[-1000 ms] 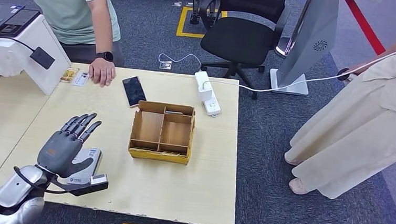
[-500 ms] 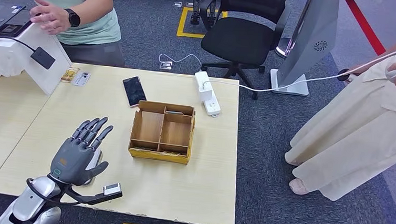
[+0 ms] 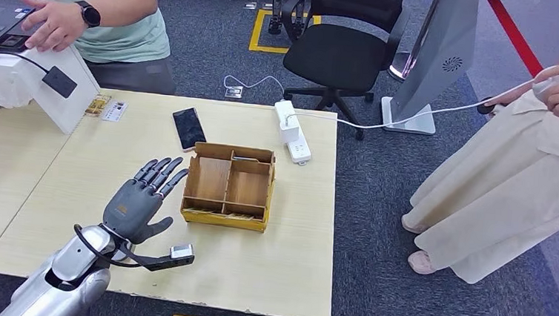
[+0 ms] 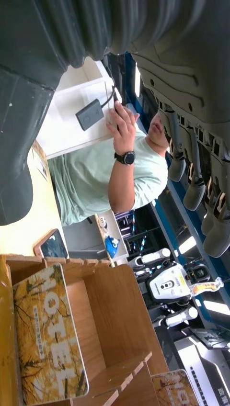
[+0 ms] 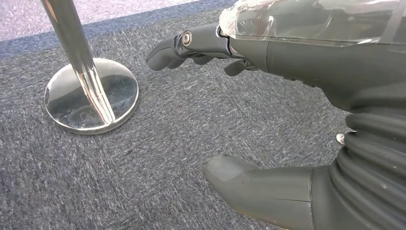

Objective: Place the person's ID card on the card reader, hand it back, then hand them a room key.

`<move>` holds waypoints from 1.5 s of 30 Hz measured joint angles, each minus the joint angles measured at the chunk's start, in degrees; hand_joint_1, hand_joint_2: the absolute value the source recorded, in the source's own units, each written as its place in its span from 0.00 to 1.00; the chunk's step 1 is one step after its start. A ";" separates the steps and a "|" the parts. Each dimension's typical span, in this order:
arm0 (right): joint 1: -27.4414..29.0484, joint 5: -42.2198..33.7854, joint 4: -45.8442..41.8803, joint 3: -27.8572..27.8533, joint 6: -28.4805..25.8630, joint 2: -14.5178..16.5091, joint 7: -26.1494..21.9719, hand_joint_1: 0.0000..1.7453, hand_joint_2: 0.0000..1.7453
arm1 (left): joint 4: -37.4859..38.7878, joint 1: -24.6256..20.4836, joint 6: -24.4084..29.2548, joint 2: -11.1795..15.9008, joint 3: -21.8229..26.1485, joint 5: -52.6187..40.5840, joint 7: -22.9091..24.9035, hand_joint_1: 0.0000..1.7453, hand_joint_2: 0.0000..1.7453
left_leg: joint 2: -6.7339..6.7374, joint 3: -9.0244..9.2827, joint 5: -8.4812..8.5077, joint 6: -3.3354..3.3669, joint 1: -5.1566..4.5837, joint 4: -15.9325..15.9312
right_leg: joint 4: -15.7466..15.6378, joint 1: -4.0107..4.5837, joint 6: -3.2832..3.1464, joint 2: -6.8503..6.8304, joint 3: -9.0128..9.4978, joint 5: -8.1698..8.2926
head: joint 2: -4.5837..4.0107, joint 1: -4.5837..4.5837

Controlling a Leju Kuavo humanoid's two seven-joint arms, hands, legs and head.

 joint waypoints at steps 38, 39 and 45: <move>-0.37 -0.86 0.72 0.22 0.09 -0.15 0.07 0.00 1.00 | 0.91 -3.98 -5.40 6.19 -5.66 5.80 -0.54 0.00 1.00 | 0.01 -0.01 0.00 0.00 0.00 0.00 | 0.02 0.00 -0.01 0.01 -0.01 -0.02 | -0.01 0.01; -0.37 -0.78 0.68 0.22 0.13 -0.15 0.08 0.00 1.00 | 0.88 -3.99 -5.62 6.21 -5.67 5.78 -0.63 0.00 1.00 | 0.01 0.00 0.00 0.00 0.00 0.00 | 0.02 0.00 -0.01 0.01 -0.01 -0.01 | -0.01 0.00; -0.35 -0.74 0.63 0.22 0.23 -0.15 0.10 0.00 1.00 | 0.58 -3.79 -5.87 6.16 -5.87 6.51 -1.03 0.00 1.00 | 0.02 0.00 0.00 0.00 0.00 0.00 | 0.02 0.00 -0.01 0.03 0.00 -0.01 | -0.01 0.01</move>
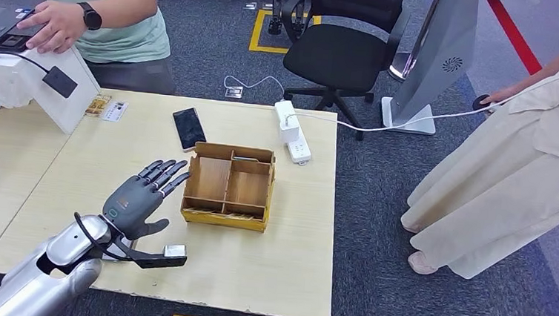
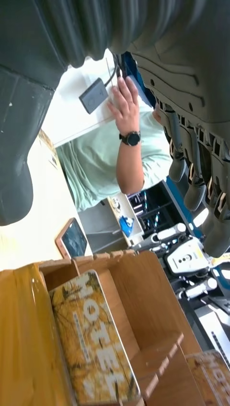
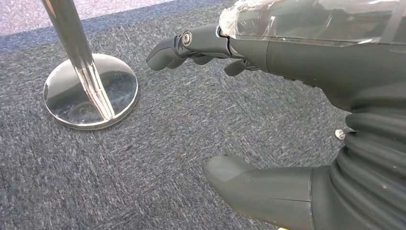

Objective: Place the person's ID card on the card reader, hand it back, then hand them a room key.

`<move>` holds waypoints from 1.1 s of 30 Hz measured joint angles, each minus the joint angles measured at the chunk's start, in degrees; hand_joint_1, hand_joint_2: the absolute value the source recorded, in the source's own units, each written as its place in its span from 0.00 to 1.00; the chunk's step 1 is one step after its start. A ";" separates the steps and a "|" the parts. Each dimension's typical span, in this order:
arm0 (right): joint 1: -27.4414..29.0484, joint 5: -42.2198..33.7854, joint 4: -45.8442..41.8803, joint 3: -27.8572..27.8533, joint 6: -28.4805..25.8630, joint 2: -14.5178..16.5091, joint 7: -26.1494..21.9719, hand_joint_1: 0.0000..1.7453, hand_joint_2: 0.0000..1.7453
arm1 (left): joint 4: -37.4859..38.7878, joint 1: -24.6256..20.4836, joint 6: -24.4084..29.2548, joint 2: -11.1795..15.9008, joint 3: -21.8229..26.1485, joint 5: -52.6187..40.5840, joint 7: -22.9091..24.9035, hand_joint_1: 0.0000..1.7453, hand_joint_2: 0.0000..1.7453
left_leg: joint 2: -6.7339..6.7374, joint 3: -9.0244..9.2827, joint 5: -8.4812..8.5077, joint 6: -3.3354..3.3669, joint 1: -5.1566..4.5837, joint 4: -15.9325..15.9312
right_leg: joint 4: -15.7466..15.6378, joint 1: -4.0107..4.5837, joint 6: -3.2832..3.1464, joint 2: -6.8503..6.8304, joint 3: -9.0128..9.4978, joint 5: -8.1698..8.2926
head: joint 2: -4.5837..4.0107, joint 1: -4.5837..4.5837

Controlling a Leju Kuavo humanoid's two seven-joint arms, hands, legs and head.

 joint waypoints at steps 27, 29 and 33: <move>0.15 -0.77 -1.42 -0.26 0.32 0.17 0.32 0.00 1.00 | -5.09 8.19 0.77 0.47 1.66 0.27 -0.50 0.00 1.00 | 0.01 0.01 -0.03 -0.03 0.00 -0.01 | 0.00 0.00 -0.06 0.01 -0.01 -0.05 | 0.00 -0.01; 0.15 -0.75 -1.42 -0.26 0.32 0.17 0.31 0.00 1.00 | -5.09 8.15 0.55 0.23 1.62 0.25 -0.69 0.00 1.00 | 0.01 0.01 -0.03 -0.03 0.00 -0.01 | 0.00 0.00 -0.06 0.01 -0.01 -0.05 | 0.00 0.00; 0.13 -0.50 -1.40 -0.26 0.31 0.17 0.03 0.00 1.00 | -4.94 7.25 -0.65 -0.55 0.66 0.49 -1.64 0.00 1.00 | -0.01 0.01 -0.02 -0.02 0.00 0.00 | 0.00 0.00 -0.06 -0.03 -0.01 -0.05 | 0.00 -0.01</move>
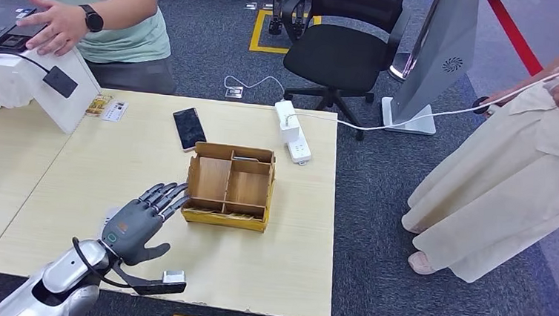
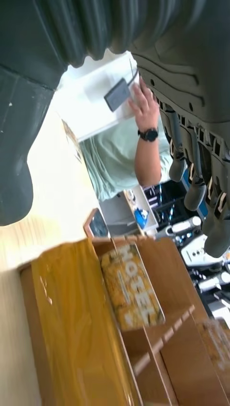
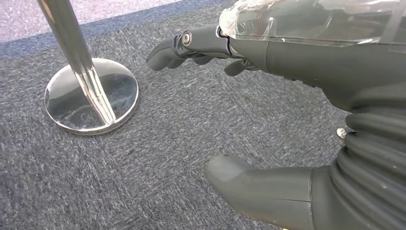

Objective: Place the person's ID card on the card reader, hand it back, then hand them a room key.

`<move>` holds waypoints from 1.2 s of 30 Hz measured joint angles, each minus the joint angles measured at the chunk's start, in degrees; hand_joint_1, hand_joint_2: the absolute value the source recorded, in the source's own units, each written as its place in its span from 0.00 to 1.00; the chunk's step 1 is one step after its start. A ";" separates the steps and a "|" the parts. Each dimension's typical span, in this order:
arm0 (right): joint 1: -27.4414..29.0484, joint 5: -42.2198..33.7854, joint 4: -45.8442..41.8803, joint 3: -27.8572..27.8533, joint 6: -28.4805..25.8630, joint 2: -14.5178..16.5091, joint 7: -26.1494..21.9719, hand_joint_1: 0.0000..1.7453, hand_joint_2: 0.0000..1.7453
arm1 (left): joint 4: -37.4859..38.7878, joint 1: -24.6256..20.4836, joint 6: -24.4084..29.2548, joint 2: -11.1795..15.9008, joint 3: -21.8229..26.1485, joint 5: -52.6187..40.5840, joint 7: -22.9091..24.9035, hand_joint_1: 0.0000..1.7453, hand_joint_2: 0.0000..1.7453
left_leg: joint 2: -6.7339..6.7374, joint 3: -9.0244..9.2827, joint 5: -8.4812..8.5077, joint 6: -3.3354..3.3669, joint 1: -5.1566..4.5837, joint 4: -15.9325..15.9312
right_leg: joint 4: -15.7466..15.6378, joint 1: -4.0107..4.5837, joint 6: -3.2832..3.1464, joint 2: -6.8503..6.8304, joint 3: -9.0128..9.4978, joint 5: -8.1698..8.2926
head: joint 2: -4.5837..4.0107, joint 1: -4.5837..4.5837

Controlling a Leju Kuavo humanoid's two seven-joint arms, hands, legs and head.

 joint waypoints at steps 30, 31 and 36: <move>-0.44 1.33 2.08 0.85 -0.45 0.00 1.04 0.00 1.00 | 11.78 -13.37 1.39 -11.79 -10.53 -2.16 4.47 0.00 1.00 | 0.00 0.00 0.00 0.00 0.00 0.01 | 0.00 0.00 0.00 0.02 -0.01 0.01 | 0.00 0.00; -0.43 1.36 2.08 0.87 -0.46 0.00 1.02 0.00 1.00 | 12.08 -13.53 1.53 -11.84 -10.55 -2.33 4.51 0.00 1.00 | 0.00 0.00 0.00 0.00 0.00 0.01 | 0.00 0.00 0.00 0.02 -0.01 0.01 | 0.00 0.00; -0.41 1.42 2.08 0.88 -0.49 0.00 0.93 0.00 1.00 | 12.58 -13.68 2.14 -11.88 -10.56 -3.40 4.94 0.00 1.00 | 0.01 0.00 0.00 0.00 0.00 0.00 | 0.00 0.00 -0.01 0.03 -0.03 0.01 | 0.01 0.01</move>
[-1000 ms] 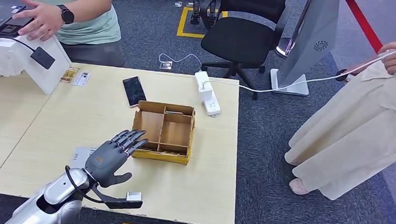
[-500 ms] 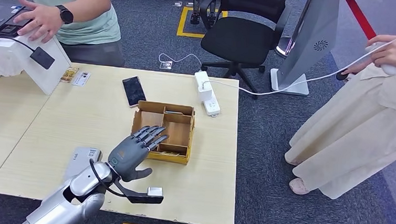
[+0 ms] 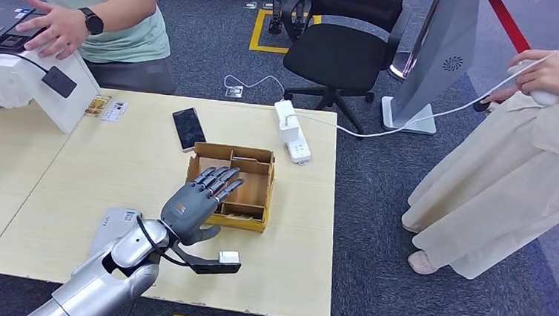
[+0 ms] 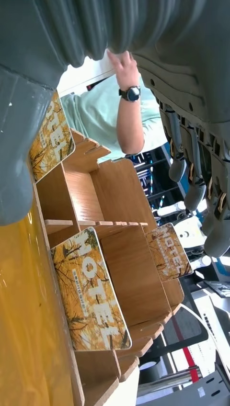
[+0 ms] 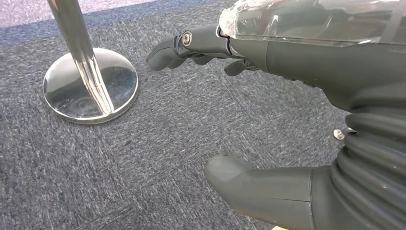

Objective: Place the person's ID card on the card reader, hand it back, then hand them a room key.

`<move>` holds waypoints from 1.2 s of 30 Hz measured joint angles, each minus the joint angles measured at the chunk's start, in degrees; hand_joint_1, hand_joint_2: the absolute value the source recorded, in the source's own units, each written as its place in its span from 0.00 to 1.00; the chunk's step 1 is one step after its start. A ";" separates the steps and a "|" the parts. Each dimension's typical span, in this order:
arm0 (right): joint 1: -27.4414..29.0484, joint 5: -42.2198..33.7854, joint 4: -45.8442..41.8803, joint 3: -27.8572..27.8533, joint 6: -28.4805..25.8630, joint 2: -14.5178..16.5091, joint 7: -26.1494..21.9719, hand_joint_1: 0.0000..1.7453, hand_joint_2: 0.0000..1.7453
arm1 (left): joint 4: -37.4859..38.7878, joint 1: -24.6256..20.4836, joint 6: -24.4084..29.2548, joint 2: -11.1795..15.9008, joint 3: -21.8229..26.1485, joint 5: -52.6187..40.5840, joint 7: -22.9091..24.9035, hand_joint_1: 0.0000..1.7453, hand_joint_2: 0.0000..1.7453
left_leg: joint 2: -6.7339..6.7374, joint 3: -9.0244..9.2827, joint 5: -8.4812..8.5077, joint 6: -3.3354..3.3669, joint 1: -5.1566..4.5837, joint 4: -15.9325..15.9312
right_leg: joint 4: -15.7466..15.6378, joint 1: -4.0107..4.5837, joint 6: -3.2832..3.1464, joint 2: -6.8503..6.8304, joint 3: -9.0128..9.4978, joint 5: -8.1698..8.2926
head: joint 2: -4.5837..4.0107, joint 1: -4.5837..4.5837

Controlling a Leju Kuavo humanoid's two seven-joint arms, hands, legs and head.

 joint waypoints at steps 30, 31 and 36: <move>0.04 0.66 -0.17 -0.01 0.15 -0.01 0.04 0.00 1.00 | 0.99 -0.48 -1.55 4.03 -0.01 0.38 -0.53 0.00 1.00 | 0.00 0.00 0.00 0.00 0.00 0.00 | 0.01 0.00 0.00 0.00 0.00 0.00 | -0.01 0.00; 0.04 0.66 -0.17 -0.01 0.15 0.00 0.04 0.00 1.00 | 0.99 -0.48 -1.56 4.06 -0.01 0.39 -0.53 0.00 1.00 | 0.00 0.00 0.00 0.00 0.00 0.00 | 0.01 0.00 0.00 0.00 0.00 0.00 | -0.01 0.00; 0.05 0.66 -0.19 -0.03 0.15 0.00 0.04 0.00 1.00 | 0.99 -0.48 -1.76 4.31 -0.02 0.46 -0.52 0.00 1.00 | 0.00 0.00 0.00 0.00 0.00 0.00 | 0.01 0.00 0.00 0.00 0.00 0.00 | -0.01 0.00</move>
